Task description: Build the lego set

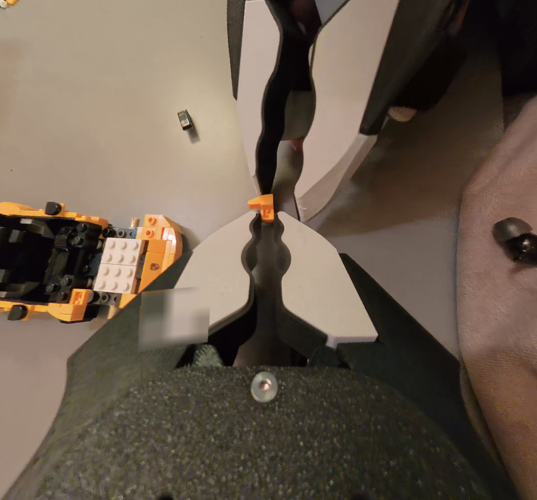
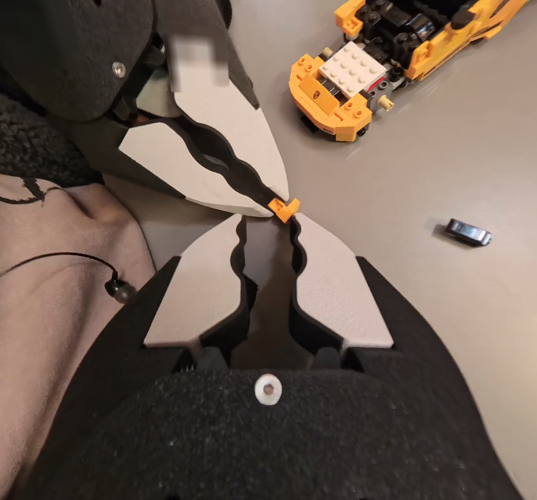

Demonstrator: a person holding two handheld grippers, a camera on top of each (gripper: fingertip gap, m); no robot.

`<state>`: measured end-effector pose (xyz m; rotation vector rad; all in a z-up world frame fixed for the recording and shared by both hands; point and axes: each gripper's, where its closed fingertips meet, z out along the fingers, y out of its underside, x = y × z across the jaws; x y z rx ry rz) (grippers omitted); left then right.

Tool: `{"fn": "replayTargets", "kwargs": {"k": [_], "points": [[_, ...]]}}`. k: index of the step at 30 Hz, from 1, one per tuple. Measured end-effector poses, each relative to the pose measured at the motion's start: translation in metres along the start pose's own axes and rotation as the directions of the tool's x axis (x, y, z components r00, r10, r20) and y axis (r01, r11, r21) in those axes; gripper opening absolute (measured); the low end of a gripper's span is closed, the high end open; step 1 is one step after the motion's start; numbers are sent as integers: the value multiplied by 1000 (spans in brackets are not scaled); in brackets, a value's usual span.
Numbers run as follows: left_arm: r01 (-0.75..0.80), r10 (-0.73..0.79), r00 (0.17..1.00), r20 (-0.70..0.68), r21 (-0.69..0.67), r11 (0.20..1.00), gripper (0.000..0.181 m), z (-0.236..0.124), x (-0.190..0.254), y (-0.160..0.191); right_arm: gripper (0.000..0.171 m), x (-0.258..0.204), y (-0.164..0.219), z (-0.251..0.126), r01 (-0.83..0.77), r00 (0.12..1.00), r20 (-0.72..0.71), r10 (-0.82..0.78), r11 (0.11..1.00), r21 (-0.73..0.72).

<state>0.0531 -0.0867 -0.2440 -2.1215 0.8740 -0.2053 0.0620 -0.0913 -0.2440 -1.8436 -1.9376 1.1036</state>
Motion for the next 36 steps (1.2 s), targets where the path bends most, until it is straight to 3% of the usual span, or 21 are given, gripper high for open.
{"fn": "replayTargets", "kwargs": {"k": [6,16,23,36], "points": [[-127,110,978,174,87,988,8,-12,-17,-22,14,9,-27,-18,-152,988,46,146,969,195],[-360,317,844,432,20,933,7,-25,-33,-37,11,12,-51,-28,-135,986,-43,160,926,354],[-438,377,774,509,-1,899,8,-32,-37,-45,10,12,-61,-33,-71,987,-101,125,903,423],[-547,444,682,581,3,837,8,-42,-34,-57,9,2,-71,-42,-79,996,3,91,849,523]]}}
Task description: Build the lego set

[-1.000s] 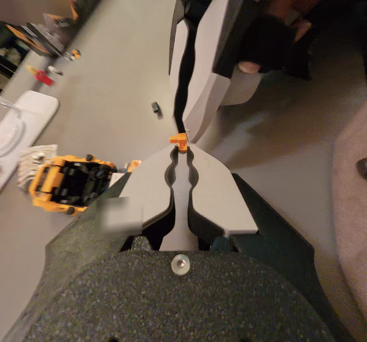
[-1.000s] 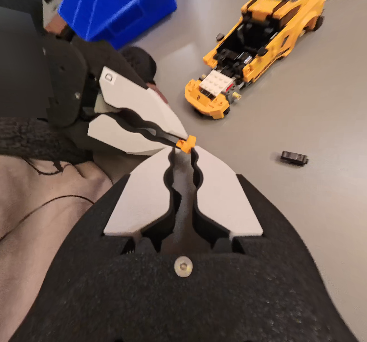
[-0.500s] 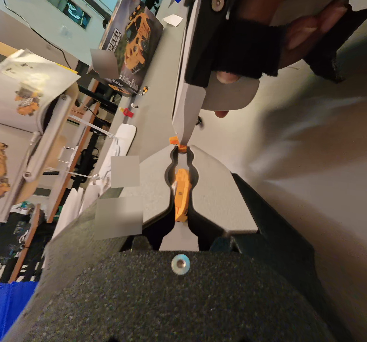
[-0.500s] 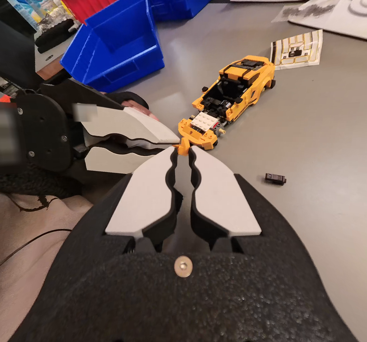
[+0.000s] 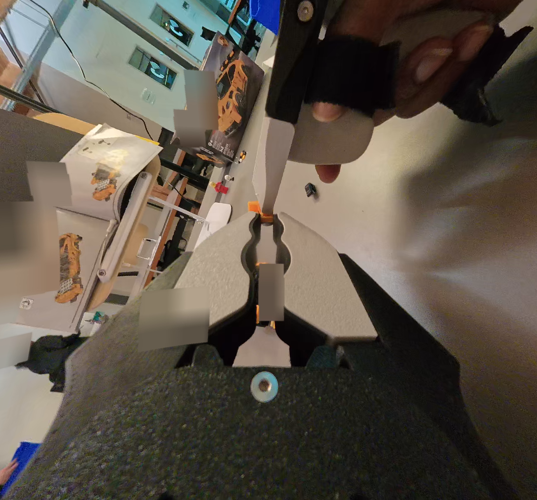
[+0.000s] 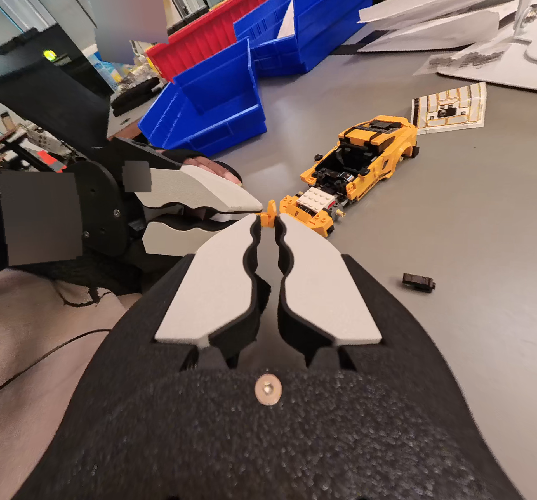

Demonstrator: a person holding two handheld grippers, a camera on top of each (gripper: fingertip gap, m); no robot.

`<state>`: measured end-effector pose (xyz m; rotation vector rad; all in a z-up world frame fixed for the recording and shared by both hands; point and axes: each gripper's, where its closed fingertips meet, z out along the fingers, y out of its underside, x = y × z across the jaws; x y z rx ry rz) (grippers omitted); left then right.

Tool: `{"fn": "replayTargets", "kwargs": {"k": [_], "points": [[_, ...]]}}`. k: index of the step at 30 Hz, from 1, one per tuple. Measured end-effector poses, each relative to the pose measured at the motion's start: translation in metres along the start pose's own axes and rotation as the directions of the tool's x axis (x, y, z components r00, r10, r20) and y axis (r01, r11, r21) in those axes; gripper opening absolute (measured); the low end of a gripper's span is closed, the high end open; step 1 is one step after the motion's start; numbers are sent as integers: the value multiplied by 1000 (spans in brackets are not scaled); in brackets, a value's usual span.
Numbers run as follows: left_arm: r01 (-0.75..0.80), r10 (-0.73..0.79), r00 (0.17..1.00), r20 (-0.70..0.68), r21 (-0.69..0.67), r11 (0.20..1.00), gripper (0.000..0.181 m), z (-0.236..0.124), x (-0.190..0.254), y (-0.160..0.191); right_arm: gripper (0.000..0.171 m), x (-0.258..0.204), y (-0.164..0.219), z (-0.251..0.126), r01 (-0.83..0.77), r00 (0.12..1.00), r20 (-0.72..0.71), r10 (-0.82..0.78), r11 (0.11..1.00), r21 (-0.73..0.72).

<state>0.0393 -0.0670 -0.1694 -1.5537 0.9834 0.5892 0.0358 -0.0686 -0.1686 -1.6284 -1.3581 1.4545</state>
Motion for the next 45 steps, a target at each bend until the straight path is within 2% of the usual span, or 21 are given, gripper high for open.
{"fn": "replayTargets", "kwargs": {"k": [5,14,18,23,27,29,33,38,41,45], "points": [[-9,9,1000,-12,7,1000,8,-1,2,-1,8,-1,1,0,79,997,-6,-79,997,2],[19,-19,995,-98,6,1000,11,-2,13,3,8,-1,11,1,287,955,-52,-291,955,-81],[22,-21,993,-113,9,1000,9,-2,15,2,8,-1,13,0,329,940,-62,-337,938,-104],[89,-86,987,-135,20,996,8,0,13,3,8,2,11,0,246,967,-46,-251,965,-86],[244,-230,956,-181,57,968,11,-4,6,-1,8,3,5,-4,117,993,4,-117,992,-51],[211,-198,967,-160,68,975,12,-4,4,-2,8,4,5,-5,32,999,29,-31,999,-42],[107,-98,986,-135,61,992,11,-4,8,-1,8,2,9,-2,-27,999,43,30,998,-63],[106,-98,984,-152,43,993,8,-4,11,1,8,0,12,1,-50,998,44,54,995,-88],[211,-193,960,-200,71,975,8,-6,9,-2,8,-4,9,-2,-33,997,70,39,996,-88],[449,-391,858,-334,117,886,8,-12,3,-10,14,-13,2,-9,68,990,128,-56,994,-91]]}}
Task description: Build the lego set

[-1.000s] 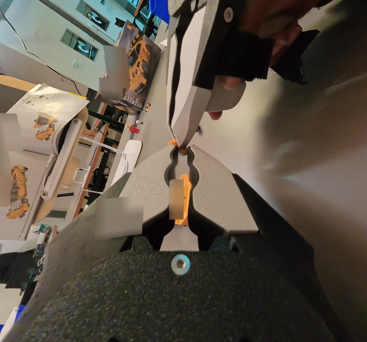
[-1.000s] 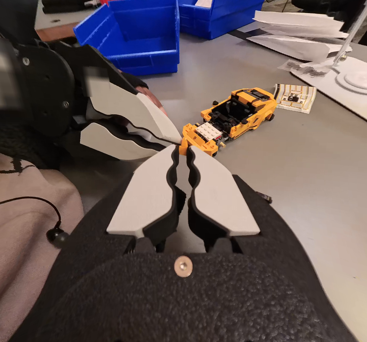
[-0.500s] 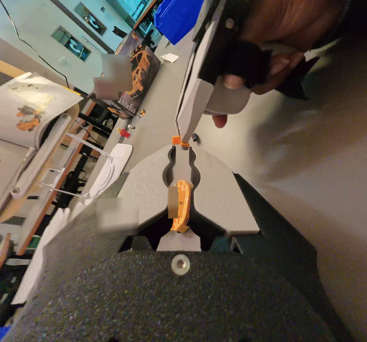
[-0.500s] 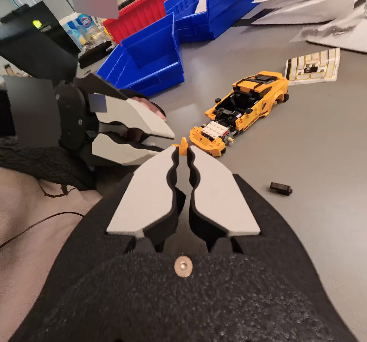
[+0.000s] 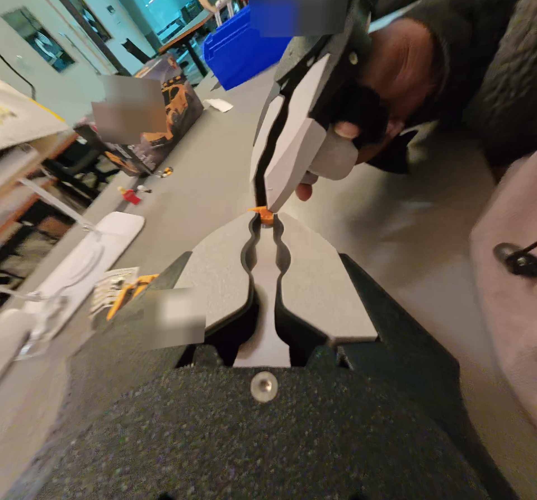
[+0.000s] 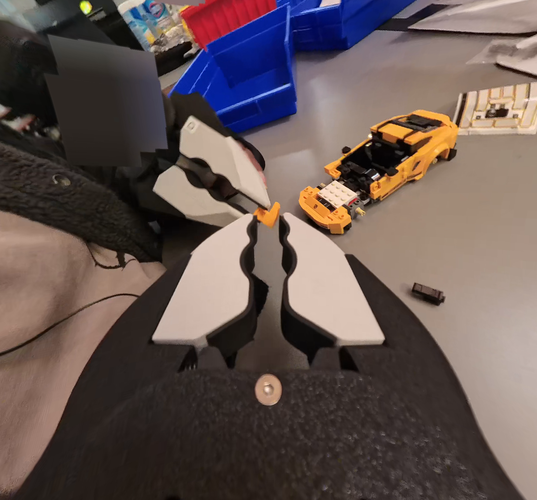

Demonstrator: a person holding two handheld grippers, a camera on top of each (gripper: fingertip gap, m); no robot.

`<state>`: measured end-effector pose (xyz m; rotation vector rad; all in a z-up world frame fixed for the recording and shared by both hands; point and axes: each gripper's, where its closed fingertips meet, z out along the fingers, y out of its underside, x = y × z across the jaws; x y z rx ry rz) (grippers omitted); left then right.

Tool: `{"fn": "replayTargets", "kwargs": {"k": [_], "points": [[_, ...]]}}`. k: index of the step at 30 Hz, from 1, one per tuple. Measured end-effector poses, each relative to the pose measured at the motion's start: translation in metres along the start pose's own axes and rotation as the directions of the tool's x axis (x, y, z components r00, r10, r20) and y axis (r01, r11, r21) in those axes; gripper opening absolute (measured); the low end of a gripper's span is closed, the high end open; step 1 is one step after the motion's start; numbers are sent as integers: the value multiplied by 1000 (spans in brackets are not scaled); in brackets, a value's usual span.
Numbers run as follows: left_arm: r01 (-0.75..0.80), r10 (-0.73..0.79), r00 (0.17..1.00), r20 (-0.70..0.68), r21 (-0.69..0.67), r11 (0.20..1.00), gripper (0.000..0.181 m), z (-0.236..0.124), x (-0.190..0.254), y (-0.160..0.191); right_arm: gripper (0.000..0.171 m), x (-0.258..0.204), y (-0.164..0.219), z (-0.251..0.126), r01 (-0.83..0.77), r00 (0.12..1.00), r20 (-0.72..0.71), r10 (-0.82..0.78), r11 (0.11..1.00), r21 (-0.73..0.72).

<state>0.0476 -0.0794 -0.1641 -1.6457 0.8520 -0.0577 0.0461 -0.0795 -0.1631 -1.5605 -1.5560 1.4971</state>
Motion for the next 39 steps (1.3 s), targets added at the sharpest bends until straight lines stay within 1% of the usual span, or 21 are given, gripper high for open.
{"fn": "replayTargets", "kwargs": {"k": [3,8,12,15,18,22,27,32,33,35,37,39], "points": [[138,-133,988,-72,68,988,8,-4,-2,-6,19,-3,1,-4,93,995,27,-91,994,-53],[318,-295,939,-177,118,941,8,-8,-4,-10,22,-6,1,-3,273,962,65,-267,955,-116],[386,-348,907,-239,140,912,8,-10,-3,-14,26,-9,-2,2,414,908,133,-398,901,-127],[391,-345,901,-261,147,909,8,-11,0,-15,27,-12,-1,5,451,880,228,-417,883,-127],[388,-344,902,-261,140,911,8,-10,0,-14,22,-15,-2,5,466,859,297,-417,876,-120],[398,-356,897,-262,127,909,8,-8,-2,-10,19,-11,-2,5,482,845,323,-425,868,-119],[421,-380,885,-267,116,899,8,-7,-4,-7,16,-8,-3,7,493,837,331,-436,863,-109],[449,-418,874,-248,84,890,8,-5,-9,0,16,-2,-3,10,477,849,329,-414,868,-139],[451,-422,874,-239,80,889,12,-5,-12,1,16,3,-3,11,479,852,316,-417,865,-150],[447,-426,883,-197,80,891,19,-8,-23,4,16,16,-4,14,474,866,277,-417,861,-184],[427,-420,901,-110,51,903,18,-11,-41,15,16,36,-2,18,455,887,212,-410,856,-246],[399,-399,916,-29,-6,917,19,-15,-58,30,16,53,-1,22,448,894,168,-415,846,-290]]}}
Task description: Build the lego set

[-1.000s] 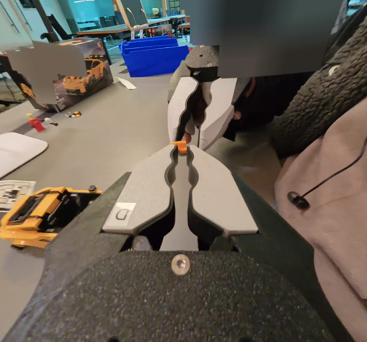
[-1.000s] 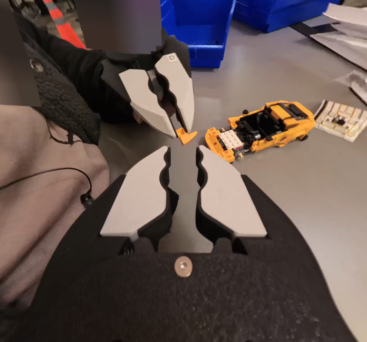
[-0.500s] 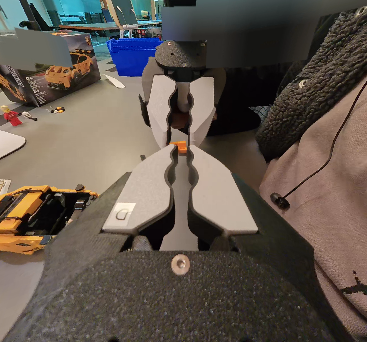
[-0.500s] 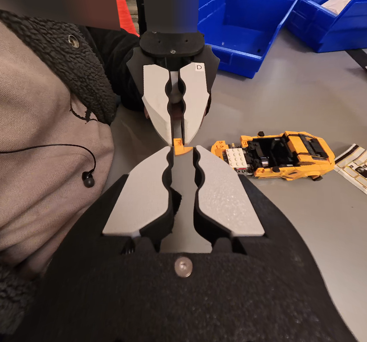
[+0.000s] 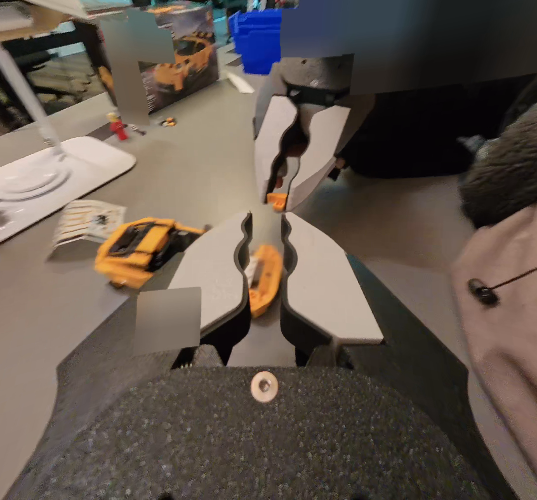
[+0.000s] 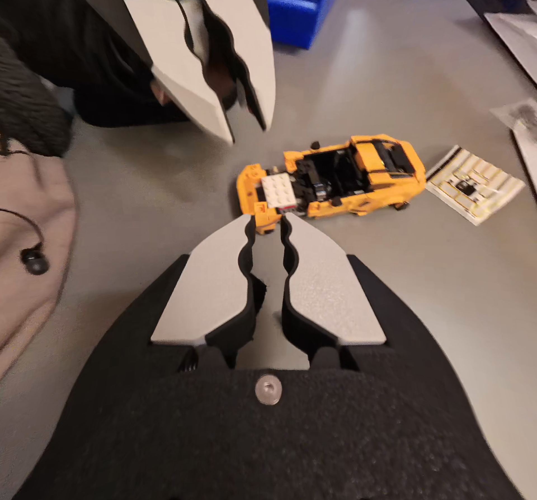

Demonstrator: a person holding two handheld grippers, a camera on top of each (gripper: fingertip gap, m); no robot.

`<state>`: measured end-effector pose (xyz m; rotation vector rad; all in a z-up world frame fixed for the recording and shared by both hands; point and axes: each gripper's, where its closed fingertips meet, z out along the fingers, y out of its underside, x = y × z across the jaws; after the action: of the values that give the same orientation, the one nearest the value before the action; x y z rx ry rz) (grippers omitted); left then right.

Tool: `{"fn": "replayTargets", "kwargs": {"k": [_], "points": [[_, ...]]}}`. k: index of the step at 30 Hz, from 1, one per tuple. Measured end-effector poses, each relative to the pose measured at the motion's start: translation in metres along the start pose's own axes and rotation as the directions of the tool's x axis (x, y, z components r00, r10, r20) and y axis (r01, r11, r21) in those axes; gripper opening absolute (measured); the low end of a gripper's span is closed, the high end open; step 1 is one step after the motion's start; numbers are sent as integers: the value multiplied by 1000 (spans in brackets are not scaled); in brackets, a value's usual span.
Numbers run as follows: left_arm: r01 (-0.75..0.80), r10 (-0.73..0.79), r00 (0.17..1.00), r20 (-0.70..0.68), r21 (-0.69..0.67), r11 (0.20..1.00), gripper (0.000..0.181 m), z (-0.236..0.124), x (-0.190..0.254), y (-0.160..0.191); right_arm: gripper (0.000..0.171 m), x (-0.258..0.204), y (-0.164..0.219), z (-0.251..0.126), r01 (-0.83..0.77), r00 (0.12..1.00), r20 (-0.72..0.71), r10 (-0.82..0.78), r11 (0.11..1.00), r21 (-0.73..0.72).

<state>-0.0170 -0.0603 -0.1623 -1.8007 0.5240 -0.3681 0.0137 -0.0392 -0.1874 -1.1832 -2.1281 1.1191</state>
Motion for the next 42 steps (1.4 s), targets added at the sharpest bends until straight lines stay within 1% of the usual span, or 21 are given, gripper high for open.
{"fn": "replayTargets", "kwargs": {"k": [4,9,11,13,15,18,20,25,32,39,42], "points": [[-8,25,993,113,-145,989,19,-9,-41,18,16,18,8,10,-22,999,-44,20,998,-54],[-7,54,986,158,-283,959,22,-11,-76,40,16,29,12,19,-30,998,-62,24,995,-94],[35,22,984,174,-314,949,22,-10,-88,49,16,30,13,22,-32,998,-59,26,995,-98],[110,-59,984,168,-319,941,25,-8,-94,56,16,30,13,24,-39,998,-56,33,994,-103],[201,-170,977,128,-298,933,30,-5,-93,61,16,30,13,26,-37,998,-49,32,994,-103],[343,-341,939,50,-248,906,39,-1,-89,59,16,29,13,29,-30,999,-43,25,993,-117],[387,-394,919,13,-231,893,40,1,-88,55,16,29,14,31,-22,999,-41,17,991,-132],[372,-390,920,-29,-247,895,41,4,-83,55,16,29,18,33,-9,999,-41,2,985,-171],[350,-376,925,-48,-270,897,39,7,-73,59,16,30,18,37,31,998,-54,-43,978,-207],[298,-329,943,-52,-312,902,36,7,-66,64,17,31,19,38,41,995,-79,-61,971,-236],[301,-330,943,-40,-317,899,37,7,-64,64,17,32,19,38,32,994,-91,-55,969,-244]]}}
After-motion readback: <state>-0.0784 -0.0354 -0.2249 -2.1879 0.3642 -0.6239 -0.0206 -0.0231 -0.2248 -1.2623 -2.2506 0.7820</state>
